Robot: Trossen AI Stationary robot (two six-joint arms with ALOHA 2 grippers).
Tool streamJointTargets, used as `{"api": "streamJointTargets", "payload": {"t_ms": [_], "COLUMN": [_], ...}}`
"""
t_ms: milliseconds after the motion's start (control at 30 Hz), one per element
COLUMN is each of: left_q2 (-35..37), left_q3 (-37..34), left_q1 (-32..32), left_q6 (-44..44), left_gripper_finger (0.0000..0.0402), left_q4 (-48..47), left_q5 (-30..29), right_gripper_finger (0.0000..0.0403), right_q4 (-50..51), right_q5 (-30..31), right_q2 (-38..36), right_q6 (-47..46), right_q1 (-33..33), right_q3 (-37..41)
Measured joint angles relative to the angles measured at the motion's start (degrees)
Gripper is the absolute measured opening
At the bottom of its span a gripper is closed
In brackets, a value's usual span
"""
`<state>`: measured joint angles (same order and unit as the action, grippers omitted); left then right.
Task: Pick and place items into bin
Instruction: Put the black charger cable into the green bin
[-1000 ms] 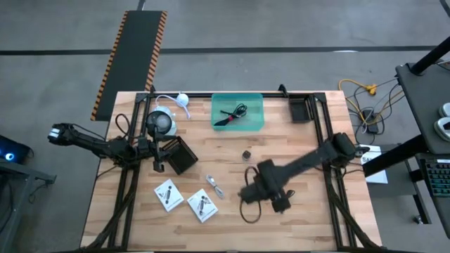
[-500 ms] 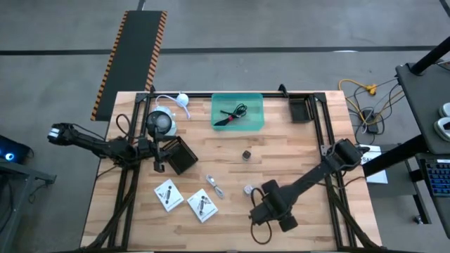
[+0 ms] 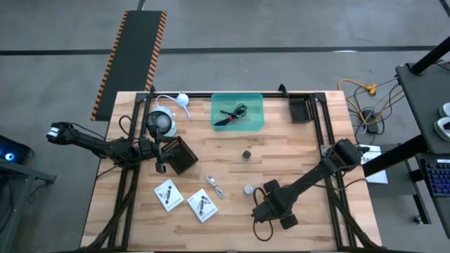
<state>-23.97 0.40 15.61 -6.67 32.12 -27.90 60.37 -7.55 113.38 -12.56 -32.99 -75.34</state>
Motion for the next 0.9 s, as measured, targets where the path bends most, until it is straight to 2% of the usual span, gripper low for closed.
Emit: {"api": "streamJointTargets", "payload": {"t_ms": [200,433,667,900], "left_q2": [0.0,0.0,0.0,-1.0], "left_q3": [0.0,0.0,0.0,0.0], "left_q1": [0.0,0.0,0.0,0.0], "left_q6": [-0.1,-0.1,-0.1,-0.1], "left_gripper_finger": [0.0203,0.0203,0.0203,0.0203], "left_q4": [0.0,0.0,0.0,0.0], "left_q5": [0.0,0.0,0.0,0.0], "right_gripper_finger": [0.0134,0.0051,0.0049,0.0049], "right_q4": [-0.9,-0.7,6.3,11.2], "right_q5": [-0.2,0.0,0.6,9.5], "right_q2": [0.0,-0.1,-0.4,-0.8], "right_q6": [0.8,2.7,3.4,6.4], "right_q1": [0.0,0.2,1.8,3.9], "right_q3": [1.5,0.8,-3.9,-11.7]}}
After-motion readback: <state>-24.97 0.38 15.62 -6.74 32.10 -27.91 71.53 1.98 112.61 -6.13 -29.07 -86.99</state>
